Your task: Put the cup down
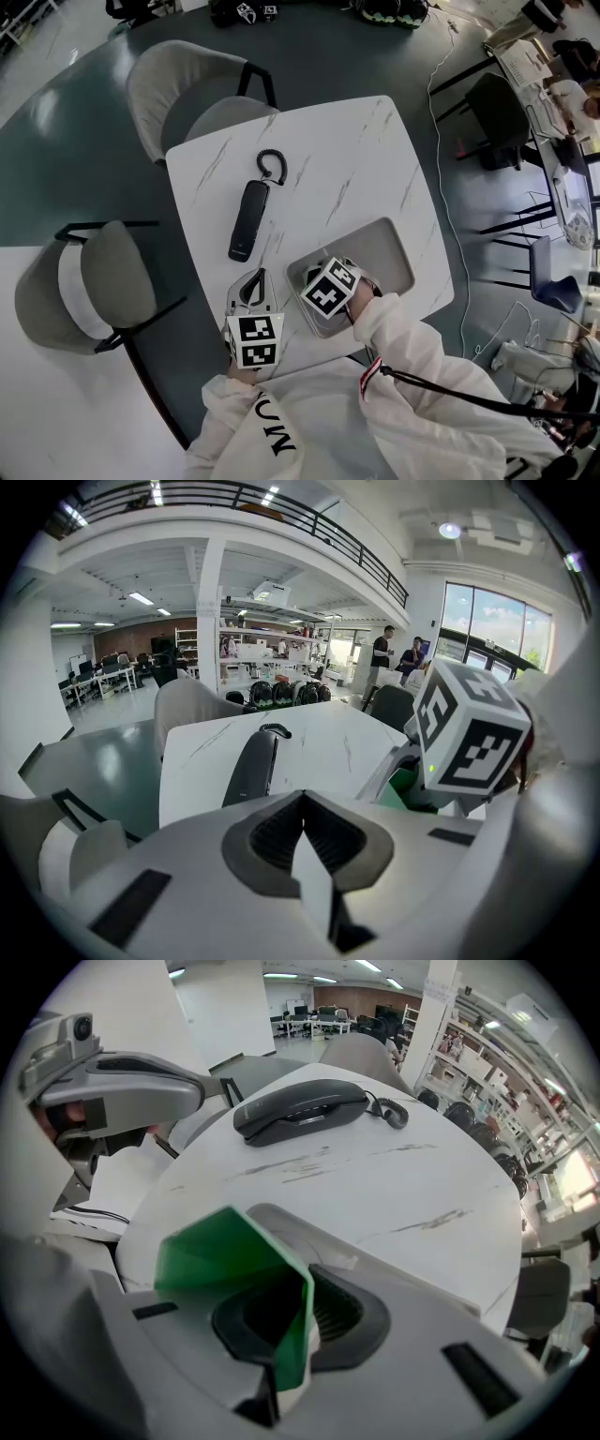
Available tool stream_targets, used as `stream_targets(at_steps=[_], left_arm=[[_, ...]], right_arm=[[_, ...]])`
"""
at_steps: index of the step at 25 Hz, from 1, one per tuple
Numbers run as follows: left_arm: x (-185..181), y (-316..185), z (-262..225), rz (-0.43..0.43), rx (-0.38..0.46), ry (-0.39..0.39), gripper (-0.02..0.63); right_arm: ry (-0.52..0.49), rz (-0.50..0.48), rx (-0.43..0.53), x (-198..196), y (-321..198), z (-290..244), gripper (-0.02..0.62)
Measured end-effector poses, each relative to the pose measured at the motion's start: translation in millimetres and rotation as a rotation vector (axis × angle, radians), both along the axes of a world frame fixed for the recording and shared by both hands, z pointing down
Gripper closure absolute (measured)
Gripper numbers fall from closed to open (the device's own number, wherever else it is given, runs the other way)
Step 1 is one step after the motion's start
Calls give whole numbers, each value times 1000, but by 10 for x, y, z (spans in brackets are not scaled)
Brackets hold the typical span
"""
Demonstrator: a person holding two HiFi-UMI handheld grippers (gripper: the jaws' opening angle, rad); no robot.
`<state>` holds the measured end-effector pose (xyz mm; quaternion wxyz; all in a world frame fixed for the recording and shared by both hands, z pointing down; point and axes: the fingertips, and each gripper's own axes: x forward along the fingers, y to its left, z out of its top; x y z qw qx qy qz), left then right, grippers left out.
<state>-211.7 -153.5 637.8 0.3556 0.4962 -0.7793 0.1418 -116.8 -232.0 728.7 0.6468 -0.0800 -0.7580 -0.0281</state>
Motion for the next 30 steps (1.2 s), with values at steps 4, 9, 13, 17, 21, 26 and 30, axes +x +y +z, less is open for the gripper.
stream_targets(at_steps=[4, 9, 13, 17, 21, 26, 30], left_arm=[[4, 16, 14, -5, 2, 2, 597], [18, 36, 16, -6, 2, 2, 597], [19, 26, 1, -3, 2, 7, 597], [26, 27, 1, -2, -1, 6, 597], [45, 28, 6, -1, 1, 8, 597], [29, 21, -33, -2, 12, 8, 597], [53, 31, -42, 6, 9, 7, 597]], right_arm=[[1, 0, 1, 14, 10, 14, 572], [3, 2, -21, 9, 55, 4, 572], [-1, 6, -28, -2, 47, -16, 572], [-6, 6, -27, 6, 38, -23, 571], [-26, 39, -46, -2, 50, -43, 537], [-51, 71, -78, -53, 53, -94, 495], [-64, 81, -96, -62, 68, -144, 459]])
